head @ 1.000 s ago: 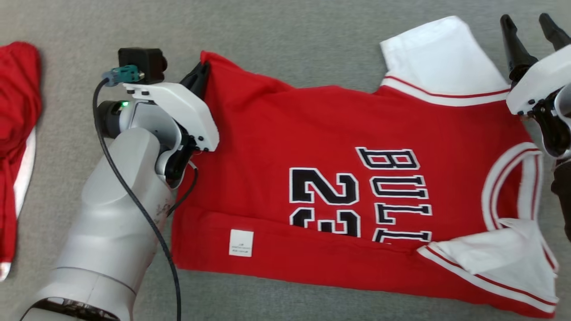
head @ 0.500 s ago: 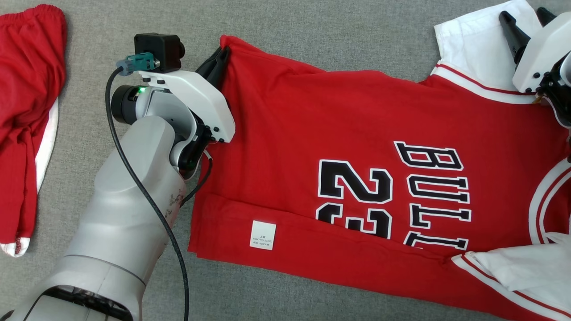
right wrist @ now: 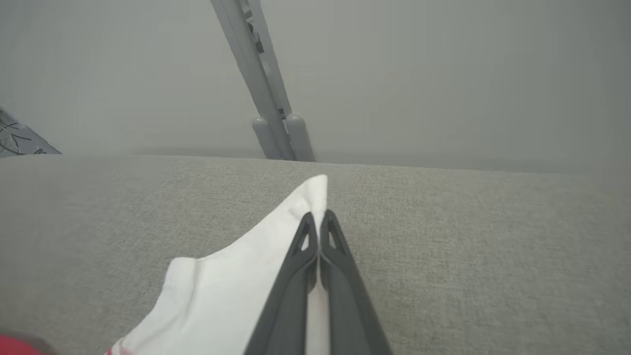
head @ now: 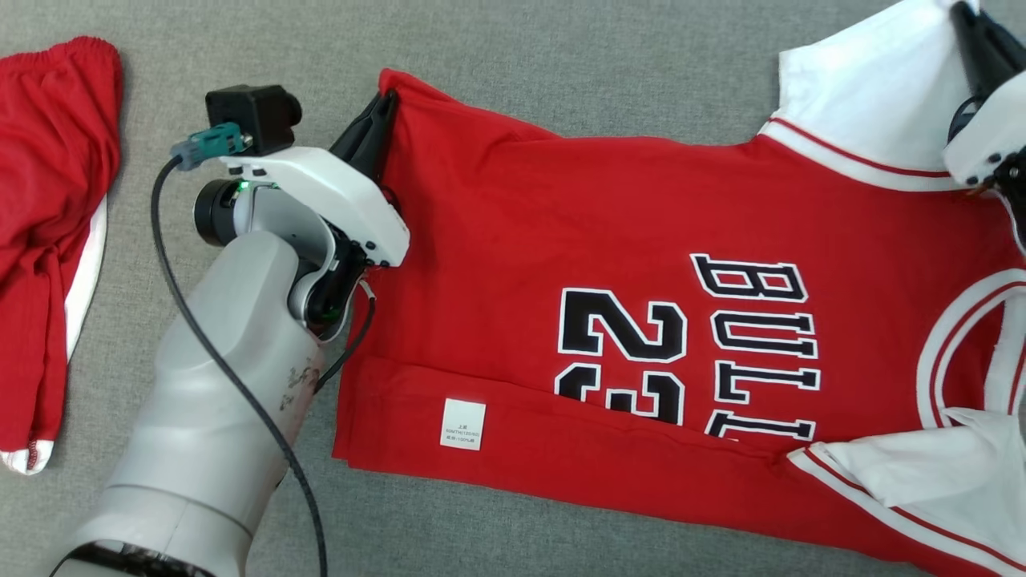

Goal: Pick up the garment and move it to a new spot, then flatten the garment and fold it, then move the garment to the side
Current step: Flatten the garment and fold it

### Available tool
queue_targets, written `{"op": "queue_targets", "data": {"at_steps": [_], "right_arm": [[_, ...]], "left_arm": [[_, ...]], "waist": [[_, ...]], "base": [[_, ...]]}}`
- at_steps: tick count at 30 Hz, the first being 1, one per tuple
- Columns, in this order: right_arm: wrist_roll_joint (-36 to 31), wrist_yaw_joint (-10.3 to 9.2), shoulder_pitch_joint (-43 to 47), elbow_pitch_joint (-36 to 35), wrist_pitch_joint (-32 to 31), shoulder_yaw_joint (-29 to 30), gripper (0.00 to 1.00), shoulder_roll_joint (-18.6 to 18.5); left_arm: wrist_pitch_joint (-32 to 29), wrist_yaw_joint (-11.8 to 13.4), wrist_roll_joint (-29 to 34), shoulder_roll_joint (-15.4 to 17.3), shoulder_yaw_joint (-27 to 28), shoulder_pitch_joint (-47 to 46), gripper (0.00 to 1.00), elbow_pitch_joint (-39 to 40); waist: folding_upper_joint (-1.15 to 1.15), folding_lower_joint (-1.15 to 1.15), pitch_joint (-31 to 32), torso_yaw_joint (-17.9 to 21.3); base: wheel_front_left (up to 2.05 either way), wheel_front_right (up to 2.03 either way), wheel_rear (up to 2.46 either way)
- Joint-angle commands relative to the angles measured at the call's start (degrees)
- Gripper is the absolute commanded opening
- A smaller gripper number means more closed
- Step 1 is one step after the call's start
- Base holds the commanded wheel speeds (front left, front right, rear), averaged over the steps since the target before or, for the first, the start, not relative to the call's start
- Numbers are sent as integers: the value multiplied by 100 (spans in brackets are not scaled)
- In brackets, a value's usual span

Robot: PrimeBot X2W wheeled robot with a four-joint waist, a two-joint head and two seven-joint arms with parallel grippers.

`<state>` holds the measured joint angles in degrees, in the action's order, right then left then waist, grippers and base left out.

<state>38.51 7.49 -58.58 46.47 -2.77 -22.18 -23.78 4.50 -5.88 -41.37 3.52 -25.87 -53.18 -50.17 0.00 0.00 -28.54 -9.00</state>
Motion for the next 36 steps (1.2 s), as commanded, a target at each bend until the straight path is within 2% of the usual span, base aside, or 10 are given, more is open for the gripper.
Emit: {"op": "queue_targets", "data": {"at_steps": [1,6,12,15,16,25,29,36], "right_arm": [[97,2,200,-242,152,-72,0,-159],[692,2,1000,-1217,558,-141,0,-369],[1322,2,2218,-2516,654,-192,0,-645],[1591,2,3001,-3197,647,-113,0,-722],[1591,2,3001,-3197,647,-113,0,-722],[1865,2,4441,-4225,581,363,0,-693],[1884,2,4956,-4532,462,621,0,-583],[1866,2,5659,-4844,221,1010,0,-305]], "left_arm": [[19,-20,-64,112,52,109,0,129],[-24,-37,-268,334,142,607,0,734],[-149,220,-435,717,331,1423,0,1863],[-331,442,-693,993,540,2155,0,2854],[-331,442,-693,993,540,2155,0,2854],[-761,907,-1307,1400,942,3755,0,4785],[-840,1069,-1510,1507,1108,4293,0,5211],[-905,1276,-1768,1477,1224,4892,0,5585]], "waist": [[0,0,89,80],[0,0,296,225],[0,0,498,444],[0,0,606,583],[0,0,606,583],[0,0,773,781],[0,0,790,849],[0,0,817,895]], "base": [[0,0,0],[0,0,0],[0,0,0],[0,0,0],[0,0,0],[0,0,0],[0,0,0],[0,0,0]]}}
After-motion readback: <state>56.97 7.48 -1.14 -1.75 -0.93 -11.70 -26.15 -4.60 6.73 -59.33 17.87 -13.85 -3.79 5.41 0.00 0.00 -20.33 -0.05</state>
